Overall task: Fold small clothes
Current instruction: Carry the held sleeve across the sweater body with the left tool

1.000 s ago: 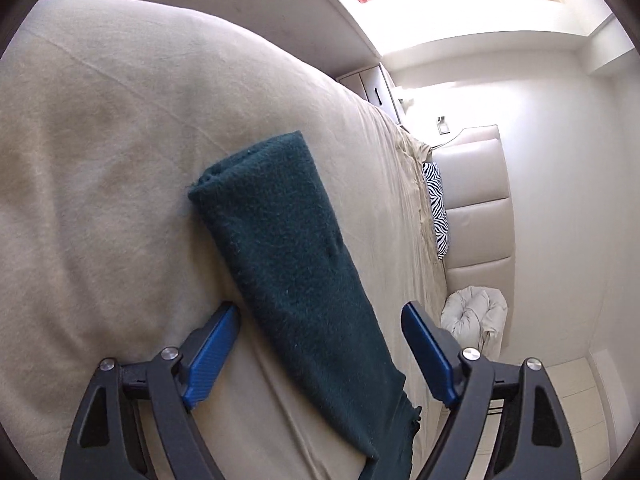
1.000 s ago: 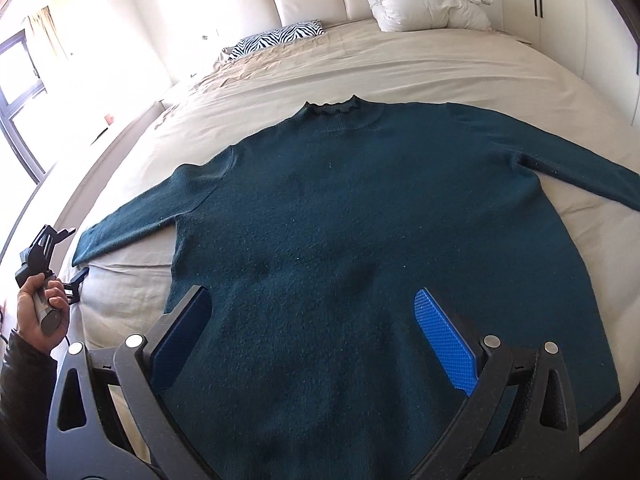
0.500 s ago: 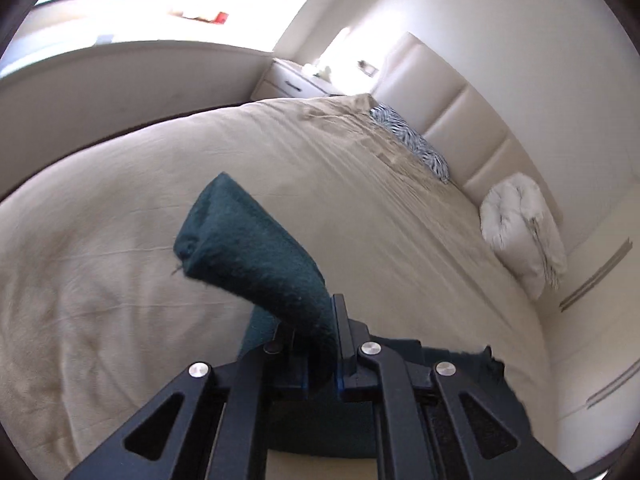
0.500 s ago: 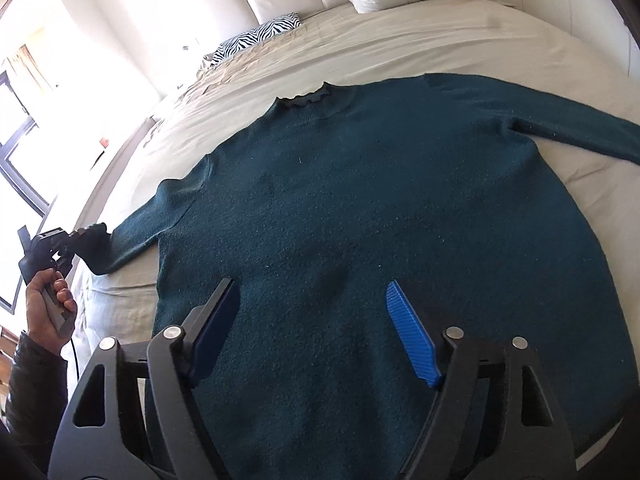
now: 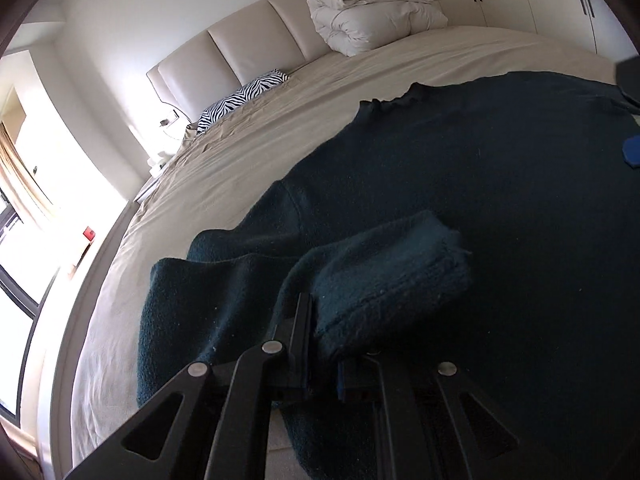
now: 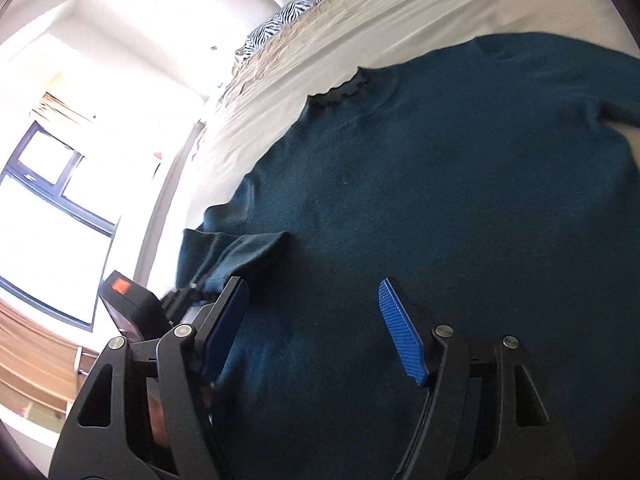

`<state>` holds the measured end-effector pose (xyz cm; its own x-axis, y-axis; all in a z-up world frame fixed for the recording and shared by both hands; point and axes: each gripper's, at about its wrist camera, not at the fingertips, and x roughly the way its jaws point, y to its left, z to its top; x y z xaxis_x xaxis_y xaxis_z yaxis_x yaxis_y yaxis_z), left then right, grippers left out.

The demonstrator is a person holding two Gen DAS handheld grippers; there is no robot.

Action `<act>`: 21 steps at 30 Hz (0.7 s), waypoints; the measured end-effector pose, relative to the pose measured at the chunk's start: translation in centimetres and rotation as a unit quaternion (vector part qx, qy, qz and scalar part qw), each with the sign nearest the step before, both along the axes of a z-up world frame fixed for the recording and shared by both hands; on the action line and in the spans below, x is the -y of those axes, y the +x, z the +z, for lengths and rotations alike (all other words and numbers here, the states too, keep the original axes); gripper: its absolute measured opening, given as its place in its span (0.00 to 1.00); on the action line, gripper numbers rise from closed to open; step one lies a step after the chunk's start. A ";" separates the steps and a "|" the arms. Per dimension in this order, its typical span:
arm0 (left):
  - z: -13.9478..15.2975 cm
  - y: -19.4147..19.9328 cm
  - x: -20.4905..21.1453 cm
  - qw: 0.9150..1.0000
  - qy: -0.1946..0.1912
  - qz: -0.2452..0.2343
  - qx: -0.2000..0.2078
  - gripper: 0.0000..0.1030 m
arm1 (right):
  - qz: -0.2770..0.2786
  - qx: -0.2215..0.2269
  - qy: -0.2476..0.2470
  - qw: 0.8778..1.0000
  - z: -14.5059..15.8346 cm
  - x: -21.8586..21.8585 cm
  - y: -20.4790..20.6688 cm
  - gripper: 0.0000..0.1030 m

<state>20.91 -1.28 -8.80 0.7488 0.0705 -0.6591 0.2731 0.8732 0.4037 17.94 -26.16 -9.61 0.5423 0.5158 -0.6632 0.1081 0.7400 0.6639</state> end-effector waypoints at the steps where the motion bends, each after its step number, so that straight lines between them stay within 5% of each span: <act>1: 0.0 0.0 -0.2 1.000 -0.002 0.002 -0.001 0.10 | 0.007 -0.011 0.020 1.000 -0.5 -0.4 1.2 0.65; 9: -0.1 -1.9 0.5 1.000 -0.006 0.011 0.016 0.13 | 0.057 -0.104 0.152 0.981 -5.8 -5.9 8.2 0.60; 13: 0.1 -1.9 -0.3 0.999 -0.027 0.017 0.015 0.13 | 0.054 -0.136 0.176 0.973 -8.0 -7.6 9.7 0.50; 16: 0.1 -1.8 -0.4 0.999 -0.035 0.018 0.013 0.14 | 0.064 -0.134 0.169 0.974 -8.4 -8.7 10.6 0.33; 19: 0.4 -1.9 -0.9 0.999 -0.047 0.025 0.010 0.28 | 0.085 -0.111 0.119 0.983 -7.7 -9.9 10.6 0.21; 21: 1.0 -2.5 -1.7 0.997 -0.071 0.032 0.009 0.48 | 0.101 -0.094 0.086 0.987 -6.7 -10.2 10.7 0.10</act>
